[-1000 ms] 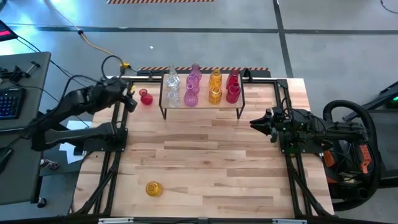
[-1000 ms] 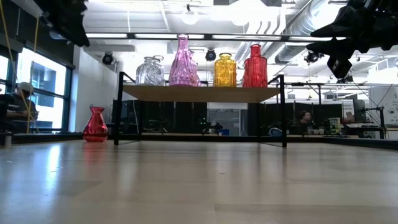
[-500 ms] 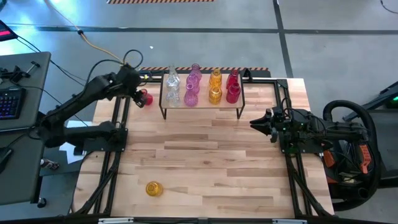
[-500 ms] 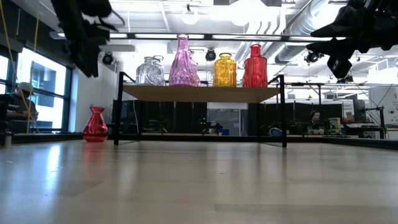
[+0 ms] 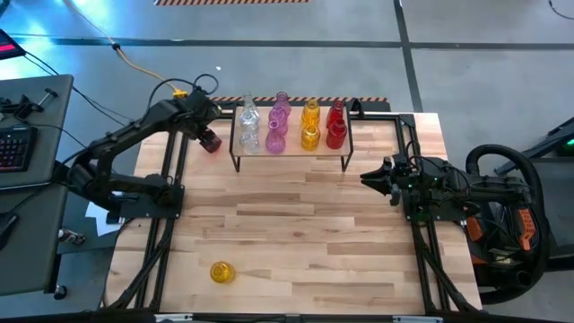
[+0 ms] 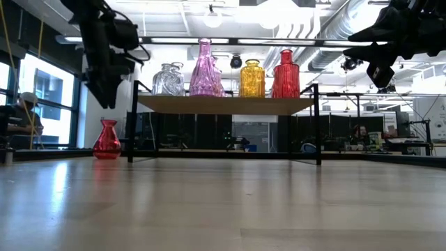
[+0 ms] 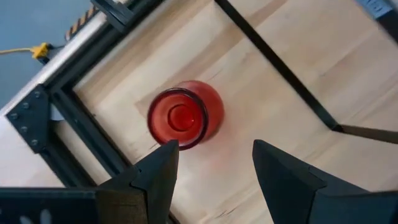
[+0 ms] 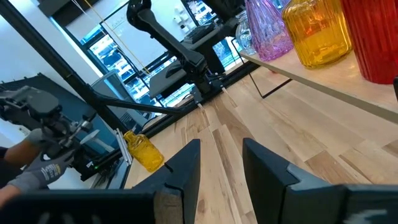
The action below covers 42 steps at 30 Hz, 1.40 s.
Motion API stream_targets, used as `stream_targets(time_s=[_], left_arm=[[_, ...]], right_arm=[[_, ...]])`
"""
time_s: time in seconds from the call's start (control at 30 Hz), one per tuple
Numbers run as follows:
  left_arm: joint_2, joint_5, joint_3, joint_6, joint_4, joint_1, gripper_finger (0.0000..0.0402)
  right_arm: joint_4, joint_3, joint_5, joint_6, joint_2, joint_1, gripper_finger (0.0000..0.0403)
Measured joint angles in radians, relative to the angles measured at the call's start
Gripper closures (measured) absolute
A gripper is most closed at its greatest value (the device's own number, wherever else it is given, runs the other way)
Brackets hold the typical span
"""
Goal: Sort vases onto shelf
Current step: Put the red vase on the shelf aligned with the other red vase
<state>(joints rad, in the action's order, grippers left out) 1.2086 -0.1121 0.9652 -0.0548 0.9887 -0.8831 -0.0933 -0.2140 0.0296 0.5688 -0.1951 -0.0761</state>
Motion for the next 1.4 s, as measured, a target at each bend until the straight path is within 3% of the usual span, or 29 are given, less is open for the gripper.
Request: stream_targets(time_s=[0.47,0.73,0.87,1.2,1.4], left_arm=[[0.028,0.044,-0.135,-0.003,-0.206,-0.033,0.0204],[0.071,0.045,-0.142,-0.010,-0.235,-0.040,0.0211],[0.074,0.043,-0.142,-0.009,-0.234,-0.040,0.0247],[0.063,-0.008,-0.139,-0.051,-0.219,-0.040,0.0382],[0.048,-0.001,-0.139,-0.081,-0.174,-0.038,0.0392]], right_arm=[[0.000,0.000,0.000,0.000,0.000,0.000,0.0299],[0.000,0.000,0.000,0.000,0.000,0.000,0.0299],[0.000,0.000,0.000,0.000,0.000,0.000,0.0299],[0.000,0.000,0.000,0.000,0.000,0.000,0.0299],[0.000,0.000,0.000,0.000,0.000,0.000,0.0299]])
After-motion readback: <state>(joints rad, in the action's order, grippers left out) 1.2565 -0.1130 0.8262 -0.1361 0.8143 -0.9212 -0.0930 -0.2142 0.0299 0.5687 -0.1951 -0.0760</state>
